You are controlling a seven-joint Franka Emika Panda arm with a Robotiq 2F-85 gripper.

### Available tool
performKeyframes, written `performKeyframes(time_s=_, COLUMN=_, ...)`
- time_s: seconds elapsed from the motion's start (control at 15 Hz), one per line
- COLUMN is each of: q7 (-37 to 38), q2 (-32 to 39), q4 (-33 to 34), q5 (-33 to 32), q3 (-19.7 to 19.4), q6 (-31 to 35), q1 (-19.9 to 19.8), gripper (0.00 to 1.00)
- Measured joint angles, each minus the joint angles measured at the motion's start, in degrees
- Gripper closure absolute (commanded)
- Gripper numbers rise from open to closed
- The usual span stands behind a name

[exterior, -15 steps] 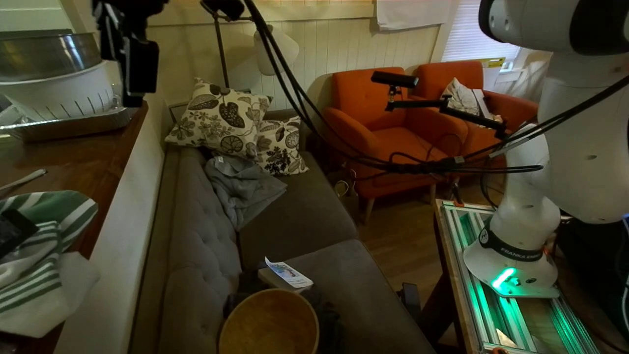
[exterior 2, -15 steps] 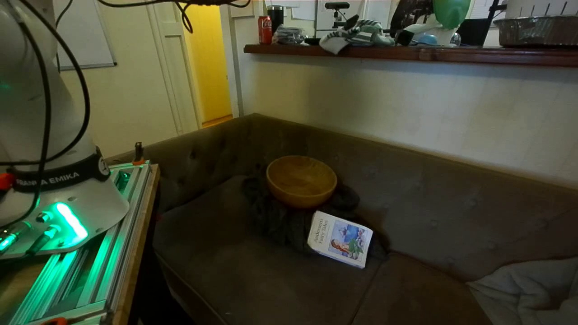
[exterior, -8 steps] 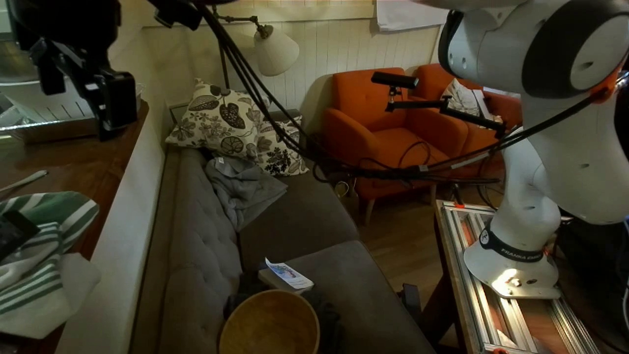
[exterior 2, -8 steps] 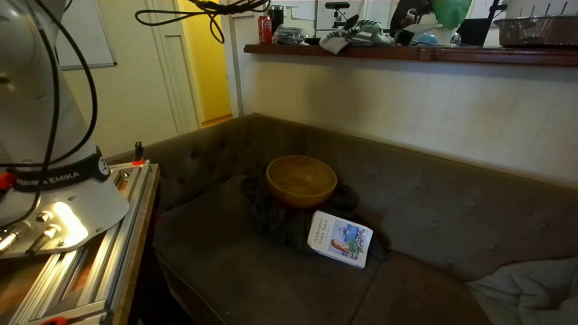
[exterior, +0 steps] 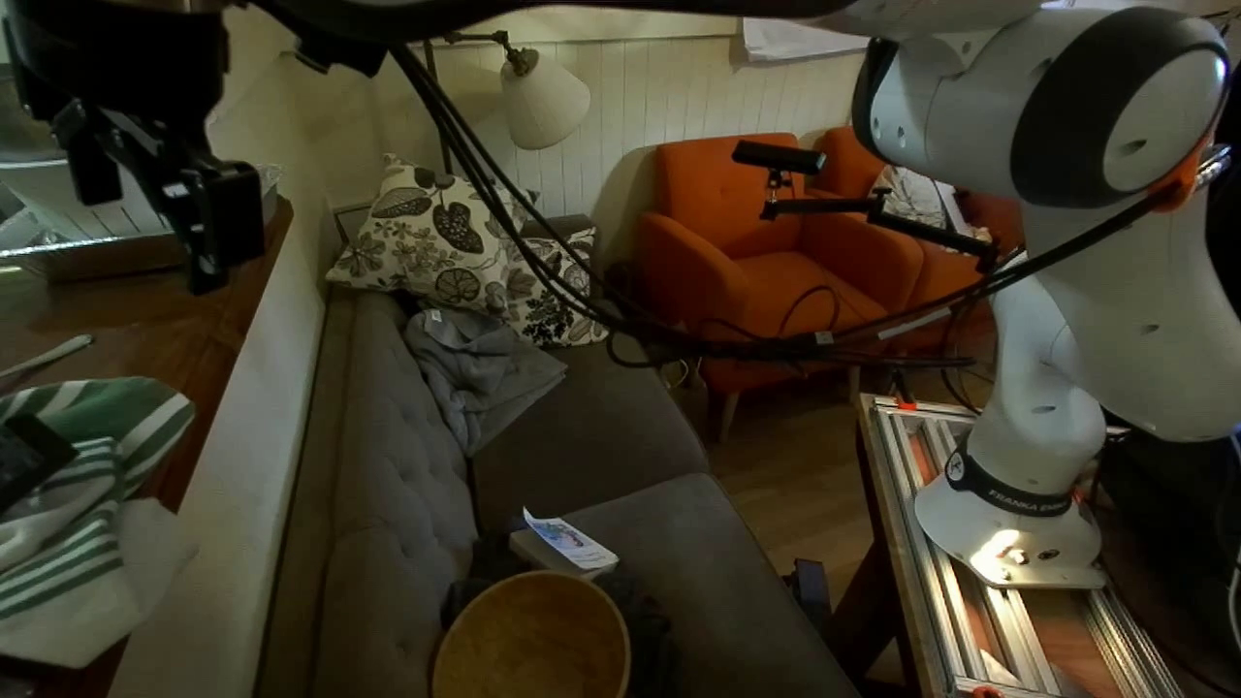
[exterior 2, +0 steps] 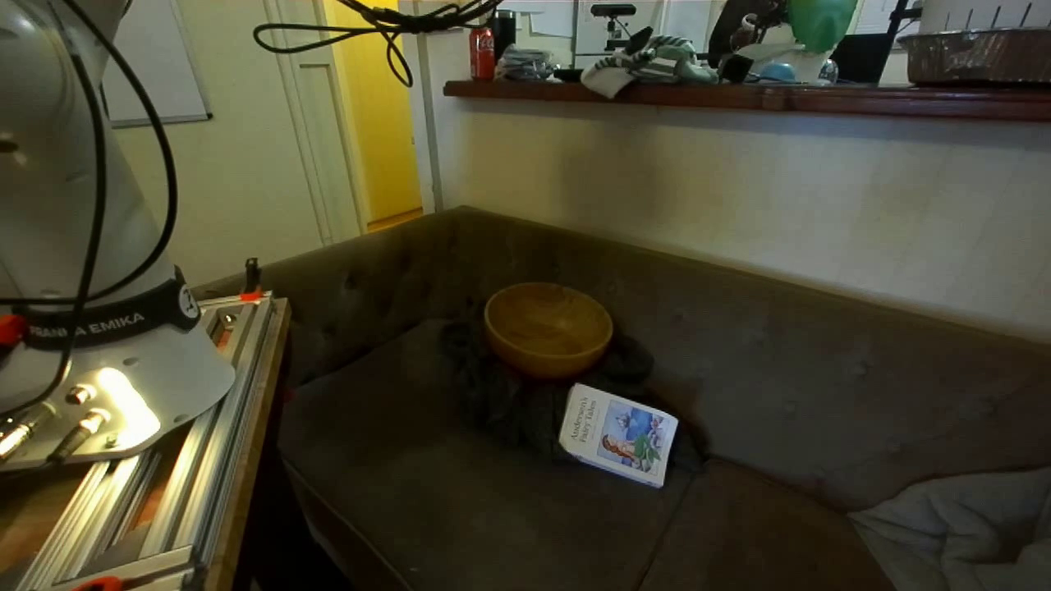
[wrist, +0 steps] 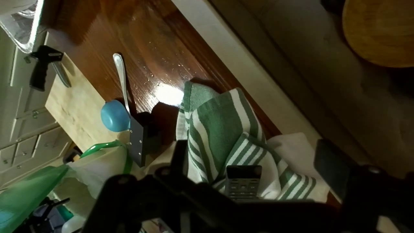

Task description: Move the black remote from the counter to the bowl

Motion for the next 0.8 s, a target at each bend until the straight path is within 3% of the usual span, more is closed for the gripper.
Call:
performKeyframes(time_s=0.4, q7=-2.7, q2=7.4, q4=3.3, q5=0.0, q3=-0.6, q6=7.2, q1=0.6, gripper=0.0)
performKeyframes(time_s=0.8, q7=-4.3, q2=14.4, q4=10.0, q5=0.6, q3=-1.3, q6=10.6, q1=4.2, gripper=0.0)
